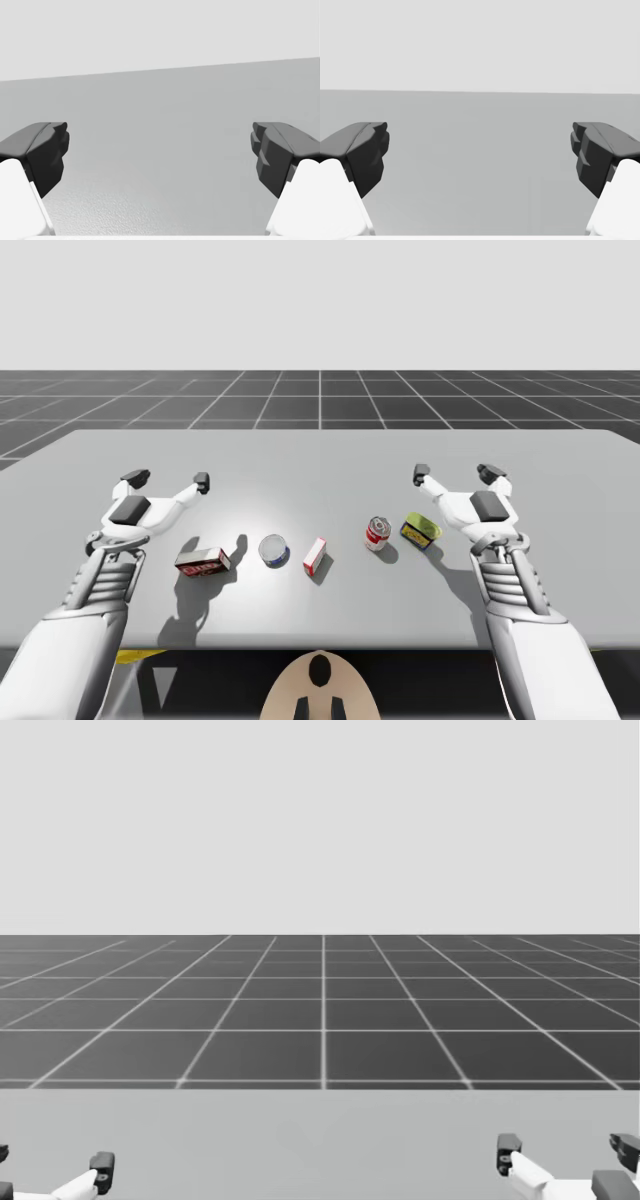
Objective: Grasp the pudding box and hold it up.
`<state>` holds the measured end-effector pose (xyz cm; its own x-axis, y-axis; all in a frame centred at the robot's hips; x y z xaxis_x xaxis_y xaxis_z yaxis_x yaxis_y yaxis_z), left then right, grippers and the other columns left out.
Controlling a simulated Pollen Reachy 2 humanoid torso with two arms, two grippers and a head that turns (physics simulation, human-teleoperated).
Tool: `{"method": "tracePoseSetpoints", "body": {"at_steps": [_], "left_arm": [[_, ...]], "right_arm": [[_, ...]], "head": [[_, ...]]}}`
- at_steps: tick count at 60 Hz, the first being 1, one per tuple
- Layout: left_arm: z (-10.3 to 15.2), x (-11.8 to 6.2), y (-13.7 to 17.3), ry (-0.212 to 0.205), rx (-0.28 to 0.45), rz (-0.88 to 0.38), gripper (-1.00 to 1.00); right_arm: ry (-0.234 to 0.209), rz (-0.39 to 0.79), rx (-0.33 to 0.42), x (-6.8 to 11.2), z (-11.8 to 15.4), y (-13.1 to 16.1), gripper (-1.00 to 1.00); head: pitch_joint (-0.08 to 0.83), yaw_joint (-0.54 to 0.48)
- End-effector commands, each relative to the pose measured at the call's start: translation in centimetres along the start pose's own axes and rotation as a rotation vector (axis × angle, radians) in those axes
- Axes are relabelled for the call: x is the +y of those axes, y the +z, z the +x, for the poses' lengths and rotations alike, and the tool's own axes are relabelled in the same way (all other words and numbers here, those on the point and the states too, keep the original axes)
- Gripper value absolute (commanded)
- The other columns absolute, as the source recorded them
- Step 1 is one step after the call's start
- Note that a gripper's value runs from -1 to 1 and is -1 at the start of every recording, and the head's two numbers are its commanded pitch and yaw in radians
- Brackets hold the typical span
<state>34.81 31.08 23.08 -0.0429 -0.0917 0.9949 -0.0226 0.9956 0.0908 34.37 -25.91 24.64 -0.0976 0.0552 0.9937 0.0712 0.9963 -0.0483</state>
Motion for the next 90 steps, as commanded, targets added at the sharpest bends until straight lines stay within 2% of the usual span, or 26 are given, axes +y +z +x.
{"method": "tracePoseSetpoints", "body": {"at_steps": [1, 6, 8, 12, 21, 31, 44, 69, 82, 88, 90], "left_arm": [[0.0, 0.0, 0.0, -0.005, 0.001, -0.001, -1.0], [0.0, 0.0, 0.1, -0.006, 0.001, -0.001, -1.0], [0.0, 0.0, 0.1, -0.005, 0.001, 0.0, -1.0], [0.0, 0.0, 0.1, -0.003, 0.0, 0.002, -1.0], [0.1, 0.1, 0.2, -0.001, -0.001, 0.004, -1.0], [0.1, 0.1, 0.1, -0.008, 0.006, 0.005, -1.0], [0.1, 0.2, 0.1, -0.011, 0.006, 0.008, -1.0], [0.1, 0.5, -0.1, -0.009, 0.012, 0.001, -1.0], [0.6, 0.4, 0.2, 0.006, 0.007, -0.014, -1.0], [1.3, 0.0, 1.0, 0.028, 0.004, -0.041, -1.0], [1.7, -0.1, 1.4, 0.05, 0.006, -0.058, -1.0]], "right_arm": [[-0.012, -0.025, -0.013, 0.0, -0.1, 0.1, -1.0], [-0.024, -0.017, -0.005, 0.0, 0.2, 0.1, -1.0], [-0.002, -0.02, 0.002, 0.0, 0.2, 0.1, -1.0], [-0.005, -0.007, 0.014, 0.0, 0.1, 0.0, -1.0], [-0.002, -0.02, 0.013, -0.1, 0.1, -0.1, -1.0], [0.003, -0.019, 0.015, -0.2, 0.1, -0.1, -1.0], [0.005, -0.013, 0.022, -0.1, 0.2, -0.1, -1.0], [0.003, -0.007, 0.029, 0.0, 0.2, 0.0, -1.0], [0.003, -0.004, 0.035, 0.1, 0.0, 0.1, -1.0], [0.003, -0.003, 0.036, 0.1, 0.0, 0.1, -1.0], [0.003, -0.004, 0.036, 0.1, 0.0, 0.1, -1.0]], "head": [[0.03, 0.01], [0.04, 0.01], [0.052, 0.01], [0.089, 0.01], [0.226, 0.02], [0.432, 0.05], [0.617, 0.11], [0.759, 0.38], [0.777, 0.42], [0.774, 0.42], [0.772, 0.42]]}}
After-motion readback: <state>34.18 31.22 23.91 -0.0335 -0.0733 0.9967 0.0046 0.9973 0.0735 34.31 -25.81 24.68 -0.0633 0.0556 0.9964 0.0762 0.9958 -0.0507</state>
